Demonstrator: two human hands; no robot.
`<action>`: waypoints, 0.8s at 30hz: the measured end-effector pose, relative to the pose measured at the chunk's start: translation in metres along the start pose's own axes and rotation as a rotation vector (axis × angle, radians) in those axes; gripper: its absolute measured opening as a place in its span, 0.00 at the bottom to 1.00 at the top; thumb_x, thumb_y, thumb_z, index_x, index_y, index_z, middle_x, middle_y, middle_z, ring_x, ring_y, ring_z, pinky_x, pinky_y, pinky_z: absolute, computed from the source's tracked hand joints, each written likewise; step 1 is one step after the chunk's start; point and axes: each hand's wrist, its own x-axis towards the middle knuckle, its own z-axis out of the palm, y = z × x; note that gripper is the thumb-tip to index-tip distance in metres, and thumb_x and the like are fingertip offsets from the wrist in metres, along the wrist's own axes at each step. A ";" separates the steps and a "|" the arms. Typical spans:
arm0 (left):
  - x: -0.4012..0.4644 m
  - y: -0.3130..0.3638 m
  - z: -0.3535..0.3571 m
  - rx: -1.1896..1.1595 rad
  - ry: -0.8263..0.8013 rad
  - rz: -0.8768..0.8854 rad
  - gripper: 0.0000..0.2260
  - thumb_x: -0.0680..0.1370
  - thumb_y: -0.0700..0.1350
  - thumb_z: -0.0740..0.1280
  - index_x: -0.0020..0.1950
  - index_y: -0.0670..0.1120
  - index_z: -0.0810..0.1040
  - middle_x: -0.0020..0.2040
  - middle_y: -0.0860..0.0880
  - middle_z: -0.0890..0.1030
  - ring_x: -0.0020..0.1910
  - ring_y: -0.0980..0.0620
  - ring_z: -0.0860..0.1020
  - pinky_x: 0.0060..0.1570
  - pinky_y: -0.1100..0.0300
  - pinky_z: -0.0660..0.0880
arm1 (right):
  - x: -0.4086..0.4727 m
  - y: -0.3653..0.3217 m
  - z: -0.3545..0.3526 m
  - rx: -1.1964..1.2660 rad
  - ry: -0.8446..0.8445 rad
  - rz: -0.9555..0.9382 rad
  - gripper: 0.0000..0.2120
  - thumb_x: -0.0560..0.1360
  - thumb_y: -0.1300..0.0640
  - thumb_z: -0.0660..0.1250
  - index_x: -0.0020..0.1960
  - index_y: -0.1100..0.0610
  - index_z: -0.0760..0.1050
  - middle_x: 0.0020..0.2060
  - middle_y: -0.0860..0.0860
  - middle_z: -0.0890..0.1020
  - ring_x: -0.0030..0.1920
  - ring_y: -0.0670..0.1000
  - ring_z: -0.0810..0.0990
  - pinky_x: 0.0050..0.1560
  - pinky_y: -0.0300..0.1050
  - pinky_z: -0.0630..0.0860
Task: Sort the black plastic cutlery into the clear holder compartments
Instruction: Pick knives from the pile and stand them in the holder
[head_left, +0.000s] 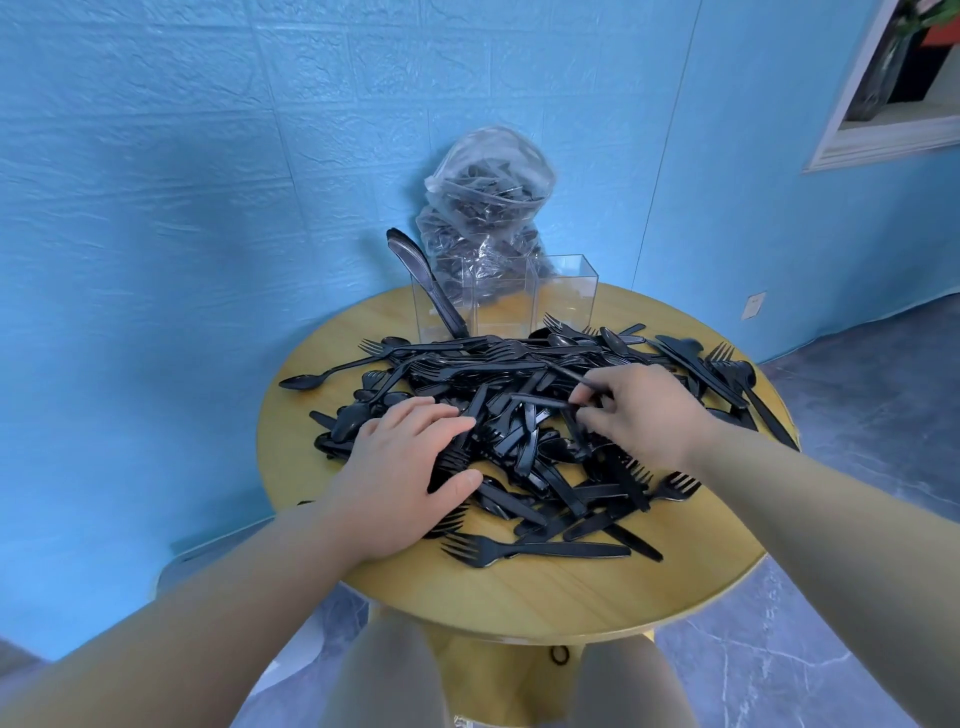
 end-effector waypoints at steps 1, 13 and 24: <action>0.000 0.001 0.000 -0.015 0.007 -0.001 0.34 0.71 0.70 0.43 0.73 0.59 0.61 0.72 0.61 0.62 0.74 0.59 0.51 0.72 0.50 0.53 | 0.000 0.002 -0.001 0.021 0.026 0.022 0.03 0.76 0.57 0.65 0.47 0.50 0.77 0.27 0.44 0.73 0.28 0.44 0.70 0.33 0.38 0.68; 0.015 0.001 -0.007 -0.069 0.044 -0.073 0.17 0.81 0.56 0.55 0.68 0.57 0.70 0.68 0.61 0.69 0.73 0.58 0.54 0.70 0.49 0.56 | 0.010 -0.015 0.004 0.144 -0.006 -0.011 0.07 0.76 0.59 0.64 0.50 0.52 0.79 0.29 0.42 0.74 0.29 0.41 0.71 0.34 0.32 0.69; 0.035 -0.003 -0.011 -0.052 0.038 -0.118 0.18 0.80 0.55 0.57 0.70 0.57 0.69 0.68 0.60 0.70 0.73 0.57 0.56 0.71 0.47 0.58 | 0.060 -0.036 0.011 -0.179 -0.211 -0.190 0.16 0.76 0.61 0.61 0.61 0.50 0.76 0.37 0.41 0.77 0.43 0.49 0.75 0.44 0.39 0.69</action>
